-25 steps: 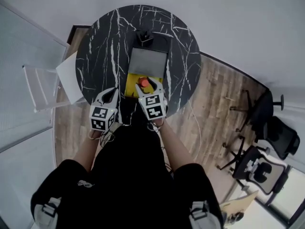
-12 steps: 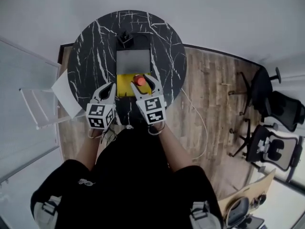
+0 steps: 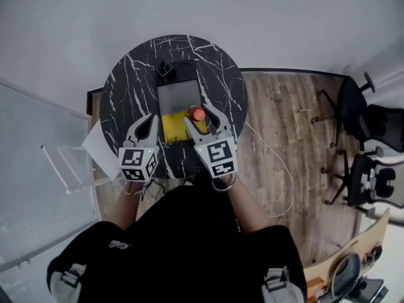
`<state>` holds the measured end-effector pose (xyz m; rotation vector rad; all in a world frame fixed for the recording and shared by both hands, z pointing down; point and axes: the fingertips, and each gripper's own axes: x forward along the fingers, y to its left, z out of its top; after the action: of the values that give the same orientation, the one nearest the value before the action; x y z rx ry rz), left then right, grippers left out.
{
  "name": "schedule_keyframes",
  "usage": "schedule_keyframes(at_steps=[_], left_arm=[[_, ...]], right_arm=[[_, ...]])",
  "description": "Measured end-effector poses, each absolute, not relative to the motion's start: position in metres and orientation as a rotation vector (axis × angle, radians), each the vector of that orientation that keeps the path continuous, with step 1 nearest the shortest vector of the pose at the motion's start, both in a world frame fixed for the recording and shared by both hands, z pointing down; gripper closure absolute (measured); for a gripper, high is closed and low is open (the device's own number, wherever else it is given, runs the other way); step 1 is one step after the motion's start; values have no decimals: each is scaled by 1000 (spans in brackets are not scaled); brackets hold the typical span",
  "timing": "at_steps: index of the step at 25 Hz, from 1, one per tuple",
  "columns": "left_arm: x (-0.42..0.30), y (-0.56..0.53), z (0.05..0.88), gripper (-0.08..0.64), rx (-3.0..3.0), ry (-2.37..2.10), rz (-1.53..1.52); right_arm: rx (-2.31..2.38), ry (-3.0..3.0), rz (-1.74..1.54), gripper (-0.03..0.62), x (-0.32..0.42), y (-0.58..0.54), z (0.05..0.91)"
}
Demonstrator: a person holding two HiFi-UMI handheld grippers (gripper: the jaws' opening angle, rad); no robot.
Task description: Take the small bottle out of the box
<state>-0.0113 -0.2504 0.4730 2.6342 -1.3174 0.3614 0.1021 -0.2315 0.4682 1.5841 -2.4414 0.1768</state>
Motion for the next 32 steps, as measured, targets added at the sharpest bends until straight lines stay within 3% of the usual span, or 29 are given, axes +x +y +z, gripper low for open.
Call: schedule_keyframes(at_steps=[32], left_arm=[[-5,-242,419,561,2666,-1432,202]], right_arm=[[1736,-2478,-41,382,136,-216,390]])
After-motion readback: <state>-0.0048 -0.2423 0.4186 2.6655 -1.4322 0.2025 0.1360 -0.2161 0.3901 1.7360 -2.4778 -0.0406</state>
